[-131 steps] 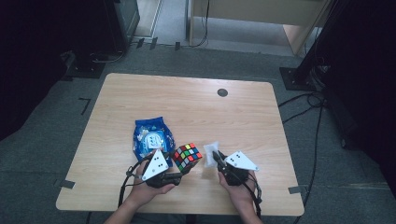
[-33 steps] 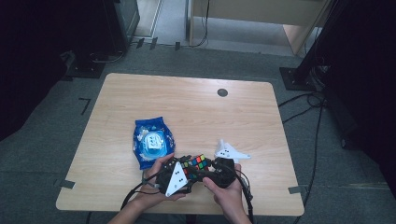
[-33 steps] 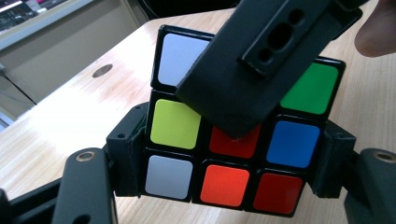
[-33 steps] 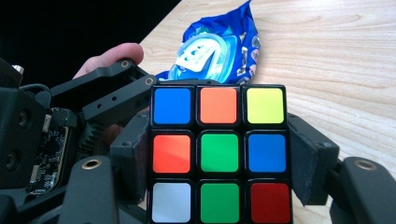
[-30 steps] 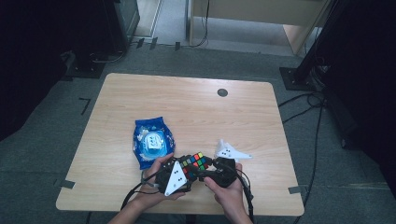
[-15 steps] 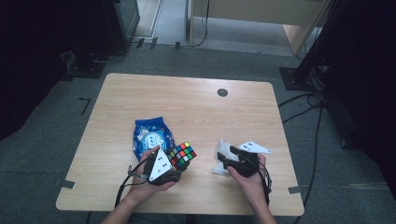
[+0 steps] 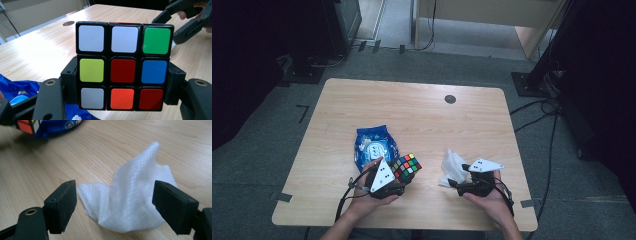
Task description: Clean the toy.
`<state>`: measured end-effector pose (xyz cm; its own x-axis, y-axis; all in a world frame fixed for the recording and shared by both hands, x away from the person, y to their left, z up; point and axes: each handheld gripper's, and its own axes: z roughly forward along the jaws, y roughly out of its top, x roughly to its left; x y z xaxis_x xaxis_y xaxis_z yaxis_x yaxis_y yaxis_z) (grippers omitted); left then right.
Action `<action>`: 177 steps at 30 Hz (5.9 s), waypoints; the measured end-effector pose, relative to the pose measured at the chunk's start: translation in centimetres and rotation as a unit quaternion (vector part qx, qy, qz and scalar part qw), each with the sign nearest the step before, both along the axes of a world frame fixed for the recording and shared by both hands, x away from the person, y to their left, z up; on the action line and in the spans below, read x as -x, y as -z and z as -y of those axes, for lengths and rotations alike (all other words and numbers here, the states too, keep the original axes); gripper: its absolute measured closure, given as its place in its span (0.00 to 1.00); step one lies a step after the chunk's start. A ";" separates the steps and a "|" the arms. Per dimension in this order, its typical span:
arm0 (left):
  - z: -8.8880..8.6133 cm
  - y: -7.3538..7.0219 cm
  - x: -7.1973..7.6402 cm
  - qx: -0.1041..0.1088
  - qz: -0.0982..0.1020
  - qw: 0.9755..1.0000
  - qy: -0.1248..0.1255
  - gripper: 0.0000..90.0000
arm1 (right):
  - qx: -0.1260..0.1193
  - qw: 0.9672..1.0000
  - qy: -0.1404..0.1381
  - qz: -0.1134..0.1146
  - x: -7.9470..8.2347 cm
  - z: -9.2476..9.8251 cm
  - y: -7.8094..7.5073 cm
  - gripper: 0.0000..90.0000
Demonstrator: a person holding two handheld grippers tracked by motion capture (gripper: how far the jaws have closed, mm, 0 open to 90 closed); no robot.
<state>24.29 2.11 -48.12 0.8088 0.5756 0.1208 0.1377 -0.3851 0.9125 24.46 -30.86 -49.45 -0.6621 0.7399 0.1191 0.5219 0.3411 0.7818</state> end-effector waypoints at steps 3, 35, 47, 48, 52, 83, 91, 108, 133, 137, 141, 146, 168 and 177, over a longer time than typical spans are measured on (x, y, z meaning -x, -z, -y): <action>0.0 0.0 0.0 0.001 -0.001 1.000 0.001 0.37 | 0.032 0.999 -0.008 0.013 -0.1 -0.6 0.6 0.24; 1.4 0.2 0.7 0.008 -0.012 0.999 0.028 0.37 | -0.116 0.984 0.002 0.139 3.6 -5.4 -7.2 0.98; 2.4 -0.4 2.1 0.026 0.008 0.998 0.059 0.37 | -0.139 0.983 -0.016 0.116 3.6 -8.3 -6.1 0.97; 2.3 -0.6 2.1 0.032 0.006 0.998 0.060 0.38 | -0.130 0.984 -0.007 0.120 3.6 -8.2 -6.0 0.97; 2.0 -0.8 2.0 0.040 0.009 0.998 0.057 0.38 | -0.102 0.987 0.024 0.124 3.1 -7.4 -5.5 0.97; 1.7 -1.0 1.6 0.037 0.001 0.998 0.050 0.38 | -0.137 0.982 -0.015 0.126 3.9 -7.8 -5.8 0.96; 1.2 -1.8 1.7 0.056 0.016 0.997 0.051 0.38 | -0.037 0.997 0.041 0.052 1.5 -6.4 -2.3 0.96; 0.3 -1.5 0.7 0.059 0.003 0.998 0.031 0.38 | -0.049 0.985 0.144 0.082 1.0 -1.6 -3.0 0.97; 0.0 -2.5 -0.4 0.084 -0.069 0.994 0.010 0.38 | -0.056 0.969 -0.078 0.228 3.3 -8.8 -1.5 0.25; 0.4 -2.7 -0.5 0.079 -0.085 0.993 0.005 0.38 | -0.041 0.963 -0.073 0.256 3.5 -9.9 -1.3 0.23; 0.8 -2.8 -0.5 0.082 -0.104 0.991 0.005 0.38 | -0.023 0.959 -0.068 0.275 3.8 -10.8 -1.1 0.24; 1.0 -2.8 -0.6 0.086 -0.126 0.988 0.009 0.38 | 0.009 0.953 -0.052 0.299 4.0 -11.5 -0.8 0.32; -0.2 -3.1 -1.4 0.164 -0.166 0.971 0.045 0.26 | -0.023 0.969 -0.058 0.240 4.2 -10.5 -2.5 0.38; -2.3 -3.8 -1.9 0.224 -0.155 0.961 0.057 0.26 | -0.045 0.977 -0.030 0.204 3.3 -9.1 -2.5 0.39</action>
